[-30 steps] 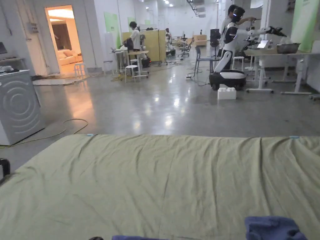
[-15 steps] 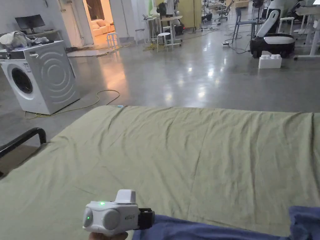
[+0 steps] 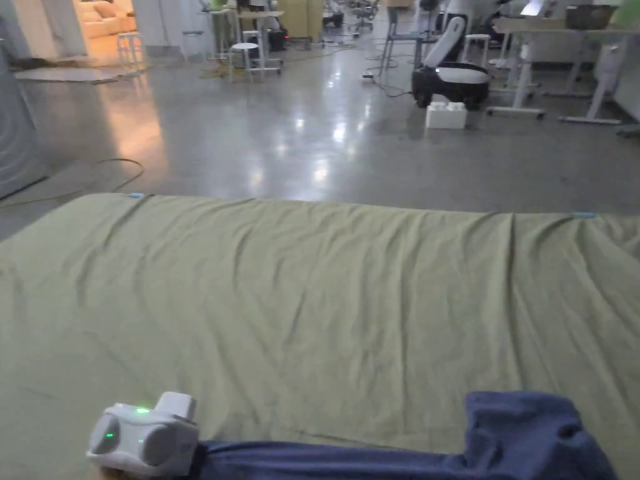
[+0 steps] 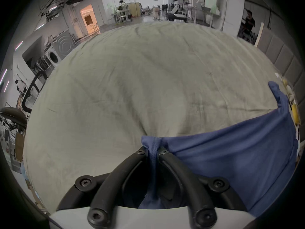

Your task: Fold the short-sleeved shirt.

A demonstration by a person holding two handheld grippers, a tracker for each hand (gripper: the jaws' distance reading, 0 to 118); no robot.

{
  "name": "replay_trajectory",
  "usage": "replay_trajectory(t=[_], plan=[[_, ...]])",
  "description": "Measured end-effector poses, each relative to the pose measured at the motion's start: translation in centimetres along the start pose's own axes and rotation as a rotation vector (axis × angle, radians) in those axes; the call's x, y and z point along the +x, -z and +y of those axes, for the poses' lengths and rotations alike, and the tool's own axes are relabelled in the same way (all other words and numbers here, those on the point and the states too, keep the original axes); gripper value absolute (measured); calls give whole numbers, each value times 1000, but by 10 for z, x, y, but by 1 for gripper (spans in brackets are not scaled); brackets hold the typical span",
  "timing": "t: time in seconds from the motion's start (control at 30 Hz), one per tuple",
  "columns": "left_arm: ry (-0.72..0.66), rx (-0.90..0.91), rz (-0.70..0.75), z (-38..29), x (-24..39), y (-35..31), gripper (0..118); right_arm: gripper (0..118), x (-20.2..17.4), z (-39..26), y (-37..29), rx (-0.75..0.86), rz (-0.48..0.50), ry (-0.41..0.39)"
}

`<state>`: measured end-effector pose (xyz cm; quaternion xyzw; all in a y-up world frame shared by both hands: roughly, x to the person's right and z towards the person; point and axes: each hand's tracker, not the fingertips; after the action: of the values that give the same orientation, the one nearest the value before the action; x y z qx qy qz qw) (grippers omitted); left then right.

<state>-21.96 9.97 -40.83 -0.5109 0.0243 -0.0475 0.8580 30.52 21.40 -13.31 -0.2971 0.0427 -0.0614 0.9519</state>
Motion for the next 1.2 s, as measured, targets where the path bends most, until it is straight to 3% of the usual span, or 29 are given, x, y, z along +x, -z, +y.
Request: replay_trajectory(t=[0.03,0.07,0.1,0.13,0.17,0.2,0.3,0.4,0.43,0.5,0.53,0.57,0.6,0.77,0.83,0.9,1.03,1.2], plan=[[3,-12,4,1,2,2,9,14,7,13,16,-18,-10,-14],[17,-20,12,1,4,4,9,37,16,28,36,-24,-13,-3],[38,-26,19,2,6,4,9,70,27,44,57,-54,-10,10],[49,-28,24,2,8,3,9,84,40,59,85,-138,8,59],[68,-37,25,2,9,4,9,86,51,71,109,-190,16,91],[87,-37,27,2,10,4,9,84,62,83,137,-223,4,124],[76,-35,21,2,8,4,9,84,82,101,203,-220,-102,92],[52,-29,4,2,2,4,9,81,91,101,263,-381,-168,91],[49,-27,2,1,2,4,9,73,91,96,275,-430,-166,70],[61,-20,1,0,3,3,9,33,82,81,287,-488,-156,8],[74,-12,3,-2,3,3,9,31,74,71,286,-489,-175,-36],[86,-4,7,-2,4,5,9,20,64,71,274,-379,-207,-135],[97,4,11,-3,5,5,8,7,60,70,273,-380,-193,-161],[81,-11,-17,5,-6,-8,8,6,66,80,264,-377,-178,-51],[-97,66,-103,4,-27,-37,7,6,69,86,229,-266,-153,-3],[-170,221,-192,-14,-43,-79,7,6,70,85,180,-196,-101,21],[-160,292,-236,-80,-59,-151,7,6,68,52,90,-151,-113,12],[-141,243,-240,-167,-63,-176,7,6,61,-14,8,-162,-125,43]])
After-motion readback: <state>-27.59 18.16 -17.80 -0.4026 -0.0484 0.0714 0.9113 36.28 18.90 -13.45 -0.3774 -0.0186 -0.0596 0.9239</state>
